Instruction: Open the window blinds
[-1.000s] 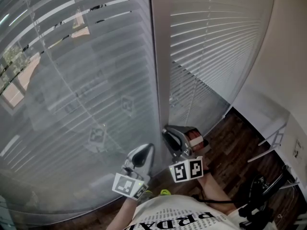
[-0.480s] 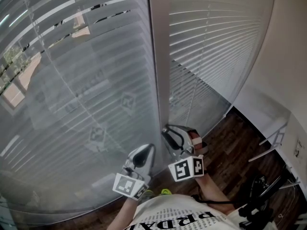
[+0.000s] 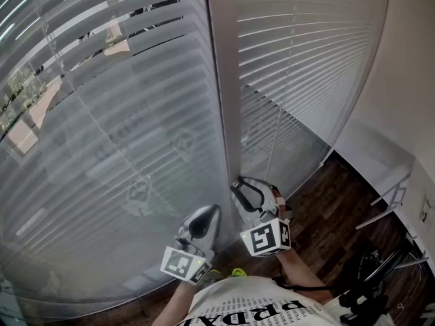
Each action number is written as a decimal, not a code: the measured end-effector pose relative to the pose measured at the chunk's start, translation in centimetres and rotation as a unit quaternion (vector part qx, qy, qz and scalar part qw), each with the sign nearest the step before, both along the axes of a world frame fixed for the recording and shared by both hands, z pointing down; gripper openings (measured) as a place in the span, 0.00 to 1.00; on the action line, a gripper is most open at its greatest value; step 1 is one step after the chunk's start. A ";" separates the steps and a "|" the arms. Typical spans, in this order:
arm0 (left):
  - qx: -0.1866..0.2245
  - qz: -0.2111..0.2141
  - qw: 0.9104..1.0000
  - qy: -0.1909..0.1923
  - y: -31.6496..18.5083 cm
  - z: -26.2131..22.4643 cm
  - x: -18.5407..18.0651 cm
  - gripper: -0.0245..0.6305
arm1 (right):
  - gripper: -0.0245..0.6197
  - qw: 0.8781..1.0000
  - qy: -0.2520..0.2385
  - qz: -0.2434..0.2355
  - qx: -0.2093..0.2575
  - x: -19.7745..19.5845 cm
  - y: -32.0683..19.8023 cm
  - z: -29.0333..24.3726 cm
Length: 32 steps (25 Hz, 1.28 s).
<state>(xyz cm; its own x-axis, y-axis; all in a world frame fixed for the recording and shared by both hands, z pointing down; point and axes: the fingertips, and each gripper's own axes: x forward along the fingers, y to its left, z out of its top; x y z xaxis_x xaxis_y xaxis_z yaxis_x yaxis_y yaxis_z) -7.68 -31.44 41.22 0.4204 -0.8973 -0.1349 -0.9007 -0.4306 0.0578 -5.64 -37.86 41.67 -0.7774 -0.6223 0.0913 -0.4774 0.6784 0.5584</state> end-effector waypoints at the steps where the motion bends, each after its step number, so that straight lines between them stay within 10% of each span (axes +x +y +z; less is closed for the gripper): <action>1: 0.002 0.000 1.000 -0.001 0.0 -0.1 0.0 0.02 | 0.23 1.000 -0.005 0.000 -0.004 0.0 0.0 0.0; 32: 0.001 0.005 1.000 0.008 0.0 0.0 0.3 0.02 | 0.23 0.962 -0.202 -0.007 -0.182 0.8 -1.1 -0.1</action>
<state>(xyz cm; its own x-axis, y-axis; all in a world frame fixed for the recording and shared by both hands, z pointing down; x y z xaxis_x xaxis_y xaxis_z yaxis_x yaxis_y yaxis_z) -7.41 -31.44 41.22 0.4264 -0.8931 -0.1433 -0.8956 -0.4391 0.0712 -4.84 -38.92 41.54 -0.8030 -0.5959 -0.0103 -0.5955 0.8016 0.0531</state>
